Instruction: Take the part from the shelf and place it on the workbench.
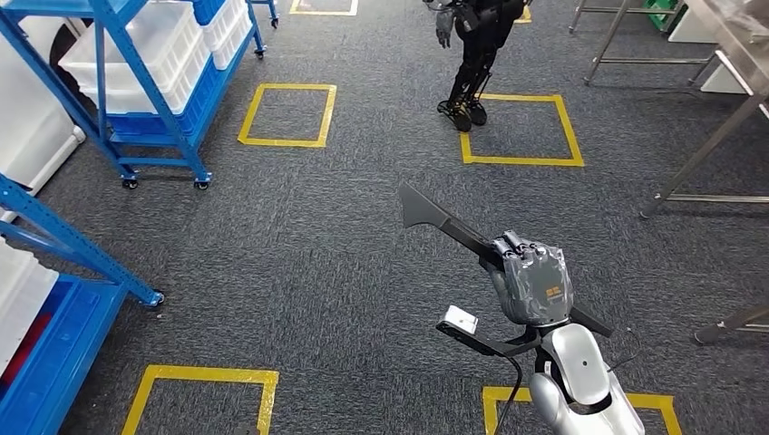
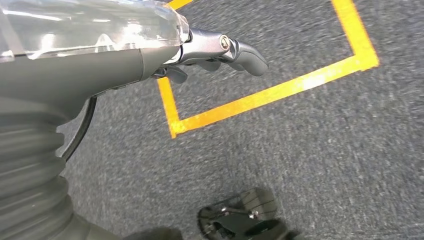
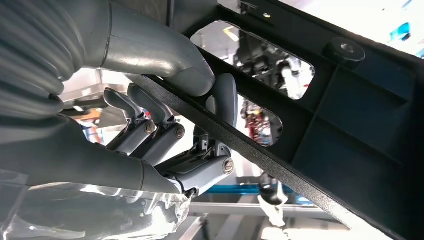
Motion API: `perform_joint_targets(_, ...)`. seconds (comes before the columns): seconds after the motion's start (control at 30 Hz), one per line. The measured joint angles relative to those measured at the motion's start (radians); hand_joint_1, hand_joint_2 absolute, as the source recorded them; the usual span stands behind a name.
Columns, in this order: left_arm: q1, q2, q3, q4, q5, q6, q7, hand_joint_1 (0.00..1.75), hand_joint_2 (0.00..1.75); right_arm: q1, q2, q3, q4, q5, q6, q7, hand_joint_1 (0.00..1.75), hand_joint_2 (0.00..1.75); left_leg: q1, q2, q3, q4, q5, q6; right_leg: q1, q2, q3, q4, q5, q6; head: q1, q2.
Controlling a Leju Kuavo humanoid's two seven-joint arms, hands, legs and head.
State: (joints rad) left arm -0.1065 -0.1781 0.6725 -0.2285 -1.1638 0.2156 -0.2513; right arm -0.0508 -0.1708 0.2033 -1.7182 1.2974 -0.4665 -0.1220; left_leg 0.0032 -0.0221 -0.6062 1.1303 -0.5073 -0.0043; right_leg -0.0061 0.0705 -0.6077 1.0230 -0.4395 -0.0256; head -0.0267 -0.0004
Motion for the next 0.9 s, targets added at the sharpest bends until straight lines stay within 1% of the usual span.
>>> perform_joint_targets(0.03,-0.001,0.001,0.0,0.0,0.0,0.0,0.0,0.0,1.75,-0.003,0.003,0.0,0.0,0.001,0.003,0.0,1.75,1.75,0.0,-0.017,0.025,-0.06,0.023,0.004,0.0,0.01,-0.001,0.002,0.0,0.003,0.0,0.0)
perform_joint_targets(0.07,-0.002,0.002,0.0,0.0,0.001,0.001,0.0,0.0,1.75,-0.006,0.005,0.0,0.0,0.001,0.006,-0.001,1.75,1.75,0.0,-0.031,0.04,-0.097,0.034,0.007,-0.001,0.018,-0.004,0.003,0.001,0.008,0.0,0.0)
perform_joint_targets(0.1,-0.002,0.003,0.0,0.0,0.002,0.002,0.0,0.0,1.75,-0.009,0.008,0.0,0.0,0.001,0.008,-0.002,1.75,1.75,-0.001,-0.038,0.046,-0.112,0.034,0.01,-0.002,0.027,-0.007,0.002,0.003,0.014,0.0,0.0)
perform_joint_targets(0.13,-0.003,0.003,0.0,0.0,0.004,0.002,0.0,0.0,1.75,-0.011,0.009,0.0,0.0,0.0,0.01,-0.004,1.75,1.75,-0.002,-0.031,0.048,-0.117,0.036,0.013,-0.005,0.035,-0.01,0.001,0.006,0.021,0.0,0.0)
perform_joint_targets(0.17,-0.004,0.003,0.0,0.0,0.005,0.003,0.0,0.0,1.75,-0.013,0.01,0.001,0.0,-0.001,0.01,-0.005,1.75,1.75,-0.001,-0.024,0.05,-0.122,0.04,0.018,-0.006,0.035,-0.011,0.001,0.006,0.026,0.0,0.0)
perform_joint_targets(0.2,-0.005,0.003,0.0,0.0,0.005,0.003,0.0,0.0,1.75,-0.016,0.011,0.001,0.001,-0.002,0.011,-0.006,1.75,1.75,0.0,-0.015,0.053,-0.128,0.044,0.025,-0.005,0.018,-0.017,0.01,-0.001,0.031,0.0,0.0)
perform_joint_targets(0.23,-0.006,0.003,0.0,0.0,0.005,0.003,-0.001,0.0,1.75,-0.021,0.011,0.001,0.001,-0.002,0.011,-0.007,1.75,1.75,0.001,-0.005,0.055,-0.134,0.048,0.03,-0.004,-0.005,-0.029,0.037,-0.019,0.034,0.0,0.0)
perform_joint_targets(0.27,-0.005,0.003,0.0,0.0,0.005,0.003,-0.001,0.0,1.75,-0.027,0.011,0.002,0.002,-0.003,0.011,-0.008,1.75,1.75,0.001,0.006,0.056,-0.138,0.051,0.035,-0.004,-0.032,-0.052,0.085,-0.047,0.036,0.0,0.0)
perform_joint_targets(0.3,-0.004,0.003,0.0,0.0,0.004,0.003,-0.002,0.0,1.75,-0.032,0.012,0.002,0.003,-0.003,0.012,-0.008,1.75,1.75,-0.001,0.017,0.056,-0.139,0.051,0.037,-0.004,-0.053,-0.083,0.149,-0.081,0.039,0.0,0.0)
perform_joint_targets(0.33,-0.003,0.003,0.0,0.0,0.004,0.003,-0.002,0.0,1.75,-0.035,0.013,0.003,0.005,-0.003,0.012,-0.009,1.75,1.75,-0.003,0.027,0.055,-0.138,0.05,0.038,-0.006,-0.06,-0.114,0.216,-0.109,0.042,0.0,0.0)
perform_joint_targets(0.37,-0.002,0.003,0.0,0.0,0.003,0.004,-0.002,0.0,1.75,-0.036,0.014,0.003,0.007,-0.003,0.012,-0.01,1.75,1.75,-0.003,0.037,0.055,-0.138,0.05,0.039,-0.008,-0.062,-0.137,0.264,-0.123,0.045,0.0,0.0)
perform_joint_targets(0.4,-0.002,0.003,0.0,0.0,0.001,0.004,-0.002,0.0,1.75,-0.036,0.015,0.004,0.01,-0.003,0.012,-0.011,1.75,1.75,-0.004,0.047,0.055,-0.137,0.049,0.038,-0.009,-0.064,-0.142,0.277,-0.118,0.047,0.0,0.0)
perform_joint_targets(0.43,-0.003,0.003,0.0,0.0,-0.001,0.004,-0.002,0.0,1.75,-0.036,0.016,0.004,0.012,-0.003,0.012,-0.012,1.75,1.75,-0.003,0.057,0.055,-0.136,0.047,0.037,-0.01,-0.068,-0.126,0.247,-0.095,0.048,0.0,0.0)
perform_joint_targets(0.47,-0.003,0.003,0.0,0.0,-0.002,0.005,-0.002,0.0,1.75,-0.037,0.016,0.004,0.013,-0.003,0.012,-0.013,1.75,1.75,-0.003,0.066,0.056,-0.135,0.045,0.034,-0.01,-0.078,-0.091,0.182,-0.061,0.048,0.0,0.0)
perform_joint_targets(0.5,-0.003,0.003,0.0,0.0,-0.002,0.005,-0.002,0.0,1.75,-0.038,0.016,0.004,0.014,-0.003,0.012,-0.013,1.75,1.75,-0.004,0.074,0.058,-0.133,0.042,0.031,-0.009,-0.096,-0.051,0.108,-0.036,0.045,0.0,0.0)
perform_joint_targets(0.53,-0.004,0.003,0.0,0.0,-0.003,0.006,-0.002,0.0,1.75,-0.04,0.017,0.005,0.014,-0.003,0.012,-0.013,1.75,1.75,-0.006,0.081,0.059,-0.131,0.039,0.027,-0.007,-0.112,-0.02,0.047,-0.017,0.041,0.0,0.0)
perform_joint_targets(0.57,-0.004,0.003,0.0,0.0,-0.003,0.006,-0.002,0.0,1.75,-0.042,0.017,0.005,0.014,-0.003,0.012,-0.014,1.75,1.75,-0.009,0.088,0.059,-0.129,0.036,0.022,-0.003,-0.122,-0.002,0.01,-0.009,0.036,0.0,0.0)
perform_joint_targets(0.6,-0.005,0.003,0.0,0.0,-0.003,0.007,-0.002,0.0,1.75,-0.044,0.018,0.005,0.014,-0.003,0.012,-0.014,1.75,1.75,-0.011,0.094,0.06,-0.128,0.035,0.017,0.0,-0.125,0.001,0.0,-0.011,0.03,0.0,0.0)
perform_joint_targets(0.67,-0.005,0.003,0.0,0.0,-0.004,0.008,-0.001,0.0,1.75,-0.046,0.019,0.005,0.014,-0.004,0.012,-0.015,1.75,1.75,-0.011,0.105,0.061,-0.127,0.03,0.006,0.001,-0.105,-0.001,-0.002,-0.007,0.02,0.0,0.0)
perform_joint_targets(0.7,-0.005,0.003,0.0,0.0,-0.005,0.008,0.0,0.0,1.75,-0.047,0.019,0.005,0.014,-0.004,0.012,-0.015,1.75,1.75,-0.009,0.099,0.058,-0.119,0.022,0.0,-0.001,-0.097,0.0,-0.004,-0.005,0.015,0.0,0.0)
perform_joint_targets(0.73,-0.006,0.003,0.0,0.0,-0.005,0.01,0.0,0.0,1.75,-0.049,0.019,0.006,0.014,-0.005,0.011,-0.017,1.75,1.75,-0.007,0.084,0.049,-0.094,0.005,-0.005,-0.003,-0.089,0.0,-0.007,-0.003,0.009,0.0,0.0)
perform_joint_targets(0.77,-0.006,0.003,0.0,0.0,-0.006,0.011,0.001,0.0,1.75,-0.05,0.019,0.006,0.014,-0.007,0.011,-0.019,1.75,1.75,-0.004,0.065,0.028,-0.048,-0.023,-0.01,-0.005,-0.081,0.001,-0.008,-0.001,0.003,0.0,0.0)
perform_joint_targets(0.8,-0.005,0.003,0.0,0.0,-0.006,0.012,0.001,0.0,1.75,-0.052,0.019,0.006,0.014,-0.008,0.011,-0.021,1.75,1.75,-0.002,0.046,-0.002,0.019,-0.057,-0.013,-0.004,-0.073,0.001,-0.009,0.0,-0.001,0.0,0.0)
perform_joint_targets(0.83,-0.003,0.004,0.0,0.0,-0.006,0.012,0.002,0.0,1.75,-0.053,0.019,0.006,0.014,-0.009,0.011,-0.023,1.75,1.75,-0.002,0.036,-0.037,0.093,-0.089,-0.015,-0.004,-0.064,0.0,-0.008,0.0,-0.004,0.0,0.0)
perform_joint_targets(0.87,-0.001,0.004,0.0,0.0,-0.006,0.012,0.003,0.0,1.75,-0.054,0.019,0.006,0.014,-0.009,0.011,-0.025,1.75,1.75,-0.001,0.032,-0.067,0.154,-0.109,-0.016,-0.003,-0.053,0.0,-0.008,0.0,-0.005,0.0,0.0)
perform_joint_targets(0.9,0.0,0.004,0.0,0.0,-0.007,0.012,0.004,0.0,1.75,-0.054,0.019,0.006,0.014,-0.01,0.011,-0.026,1.75,1.75,-0.001,0.031,-0.083,0.184,-0.109,-0.015,-0.003,-0.042,0.0,-0.007,0.0,-0.005,0.0,0.0)
